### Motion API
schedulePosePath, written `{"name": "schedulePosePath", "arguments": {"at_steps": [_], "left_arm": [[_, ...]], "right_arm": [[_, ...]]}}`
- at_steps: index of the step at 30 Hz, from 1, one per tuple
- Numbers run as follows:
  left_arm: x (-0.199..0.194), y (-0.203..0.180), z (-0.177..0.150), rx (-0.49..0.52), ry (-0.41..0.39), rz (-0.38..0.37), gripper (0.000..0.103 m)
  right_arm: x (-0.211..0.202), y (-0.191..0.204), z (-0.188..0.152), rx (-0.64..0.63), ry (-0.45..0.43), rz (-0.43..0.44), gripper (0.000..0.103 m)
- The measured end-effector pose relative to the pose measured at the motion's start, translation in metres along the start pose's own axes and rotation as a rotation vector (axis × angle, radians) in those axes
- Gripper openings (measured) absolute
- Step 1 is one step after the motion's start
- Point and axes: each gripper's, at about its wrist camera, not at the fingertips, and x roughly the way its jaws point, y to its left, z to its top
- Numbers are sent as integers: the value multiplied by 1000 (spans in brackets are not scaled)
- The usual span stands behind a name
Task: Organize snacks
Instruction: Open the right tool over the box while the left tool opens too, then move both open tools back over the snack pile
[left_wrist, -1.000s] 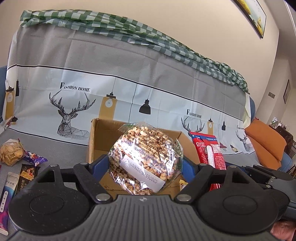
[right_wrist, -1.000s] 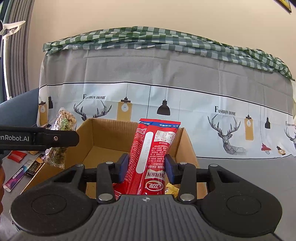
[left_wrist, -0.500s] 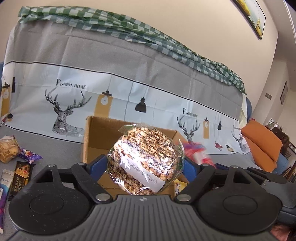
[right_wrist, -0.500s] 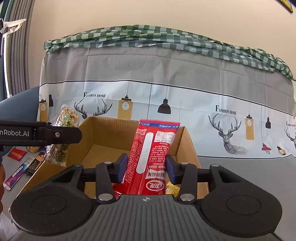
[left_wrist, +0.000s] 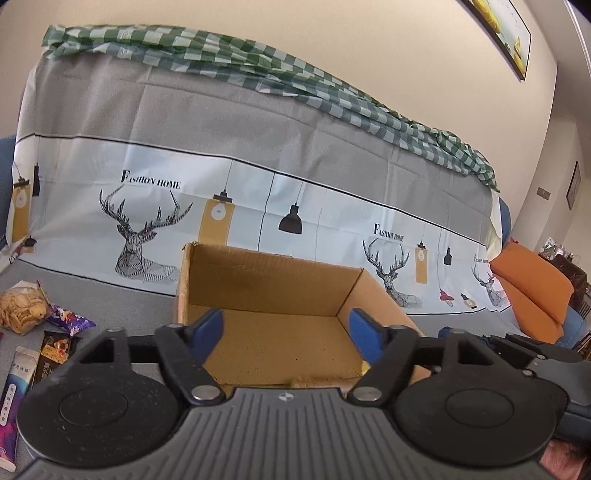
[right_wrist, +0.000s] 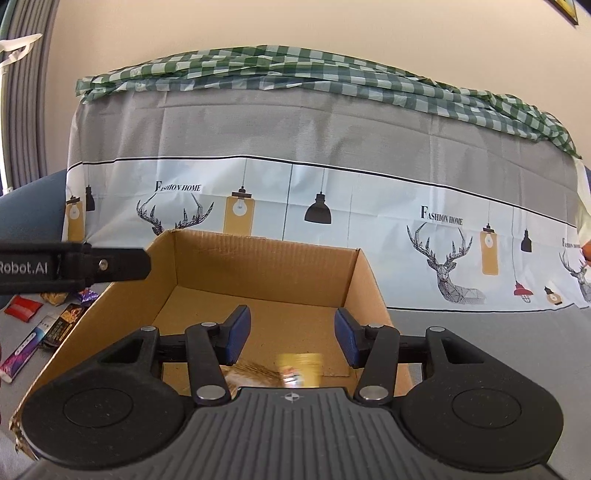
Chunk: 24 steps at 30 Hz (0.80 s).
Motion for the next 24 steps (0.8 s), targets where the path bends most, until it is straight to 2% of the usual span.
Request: {"name": "schedulePosePath", "arguments": {"at_steps": [3,5,7,12,15,18,19,20,22,24], "left_arm": [[-6,11,2,-41,21,-17,47],[-15,22,4,-90,44,-53,43],[-27,38,6,-167,64,-99,34],[-58,65,26,-132,68,-85,32],[-77,88,39,-57,64,-45,32],[-89,122,32,-17,74,-1,32],[-90,138,24,-50,98,22,32],[-87,155,20,-123,148,61,27],[-91,180,19,-202,146,99,25],[-92,198,17,-232,169,142,25]], "right_arm": [[2,6,3,37,-3,-5,52],[2,15,6,44,-11,-5,52],[0,28,7,35,-29,-1,52],[-4,65,10,56,-42,58,51],[-8,91,11,62,-50,111,49],[-11,117,11,49,-53,170,46],[-12,125,10,45,-51,191,43],[-11,134,10,40,-47,209,42],[-10,150,8,28,-40,236,42],[-7,166,7,17,-32,262,42]]}}
